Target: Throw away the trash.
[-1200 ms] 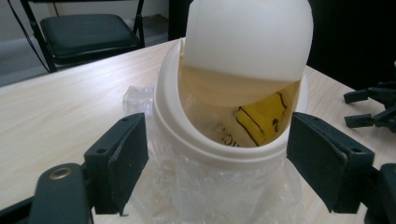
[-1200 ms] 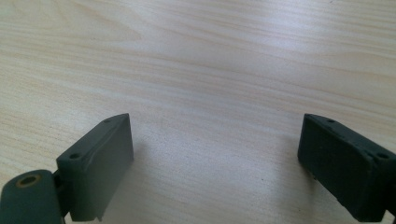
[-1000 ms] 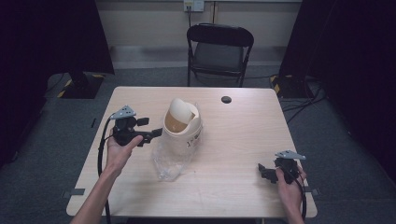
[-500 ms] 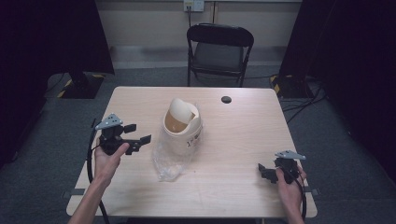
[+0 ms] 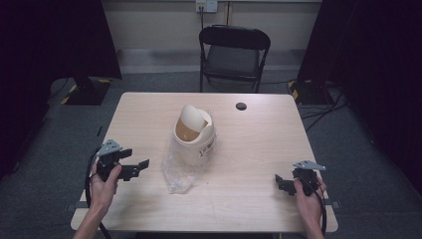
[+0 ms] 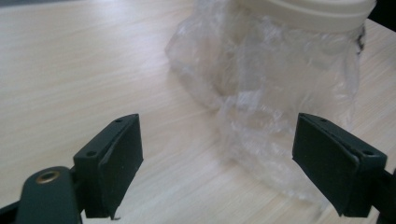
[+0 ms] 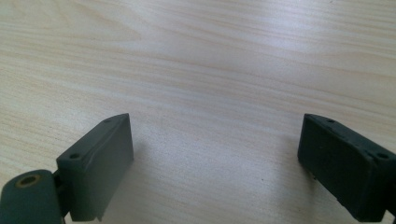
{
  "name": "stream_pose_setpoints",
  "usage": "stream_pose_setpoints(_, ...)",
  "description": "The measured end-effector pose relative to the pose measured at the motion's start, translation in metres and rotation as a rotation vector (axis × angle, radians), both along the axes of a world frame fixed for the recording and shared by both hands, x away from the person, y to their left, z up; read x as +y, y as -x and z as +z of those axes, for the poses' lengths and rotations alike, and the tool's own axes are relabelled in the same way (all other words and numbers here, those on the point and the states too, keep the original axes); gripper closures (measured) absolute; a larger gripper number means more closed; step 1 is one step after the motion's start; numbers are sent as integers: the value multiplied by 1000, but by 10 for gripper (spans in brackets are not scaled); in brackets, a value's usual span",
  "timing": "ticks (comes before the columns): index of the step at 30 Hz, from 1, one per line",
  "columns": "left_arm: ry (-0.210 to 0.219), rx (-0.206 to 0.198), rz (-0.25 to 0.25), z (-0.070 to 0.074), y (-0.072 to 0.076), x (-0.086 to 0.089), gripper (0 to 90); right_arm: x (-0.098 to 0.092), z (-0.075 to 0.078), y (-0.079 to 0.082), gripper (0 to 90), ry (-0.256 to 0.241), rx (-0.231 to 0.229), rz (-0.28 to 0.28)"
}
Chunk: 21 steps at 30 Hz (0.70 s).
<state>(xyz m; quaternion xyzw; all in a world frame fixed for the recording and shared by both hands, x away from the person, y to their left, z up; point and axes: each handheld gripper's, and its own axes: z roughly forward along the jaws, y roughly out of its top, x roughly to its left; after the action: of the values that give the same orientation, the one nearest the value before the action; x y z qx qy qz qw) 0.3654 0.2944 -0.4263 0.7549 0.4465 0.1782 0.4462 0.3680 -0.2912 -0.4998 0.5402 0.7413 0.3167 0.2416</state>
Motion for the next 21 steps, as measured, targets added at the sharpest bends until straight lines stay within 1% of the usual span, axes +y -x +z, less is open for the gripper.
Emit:
stream_pose_setpoints(3,-31,14,13,-12,5,5,159,0,0,0,97,0,0,0)
stream_pose_setpoints(4,-19,27,17,-16,6,7,159,0,0,0,97,0,0,1)
stream_pose_setpoints(5,-24,41,21,-20,7,9,159,0,0,0,97,0,-1,0)
stream_pose_setpoints(7,-28,57,28,-28,10,12,159,0,0,0,97,0,-1,0)
stream_pose_setpoints(8,-33,75,31,-33,11,13,159,0,0,0,97,0,-1,0)
stream_pose_setpoints(9,-41,83,29,-36,11,14,159,0,0,0,97,0,0,1)
stream_pose_setpoints(11,-73,98,30,-45,13,14,160,0,0,0,97,0,0,0)
stream_pose_setpoints(13,-84,115,33,-53,14,16,160,0,0,0,97,0,0,0)
stream_pose_setpoints(14,-75,126,42,-58,15,16,160,0,0,0,97,0,0,0)
stream_pose_setpoints(15,-85,139,43,-63,15,16,163,0,0,0,97,-1,0,1)
stream_pose_setpoints(16,-111,150,41,-66,15,15,167,0,0,0,97,0,0,0)
stream_pose_setpoints(17,-125,156,34,-67,15,15,171,0,0,0,97,0,0,0)
stream_pose_setpoints(18,-120,152,38,-68,15,15,175,0,0,0,97,0,0,1)
stream_pose_setpoints(20,-130,135,46,-69,15,14,177,0,0,0,97,0,-1,0)
stream_pose_setpoints(21,-145,131,50,-70,15,14,176,0,0,0,97,0,0,0)
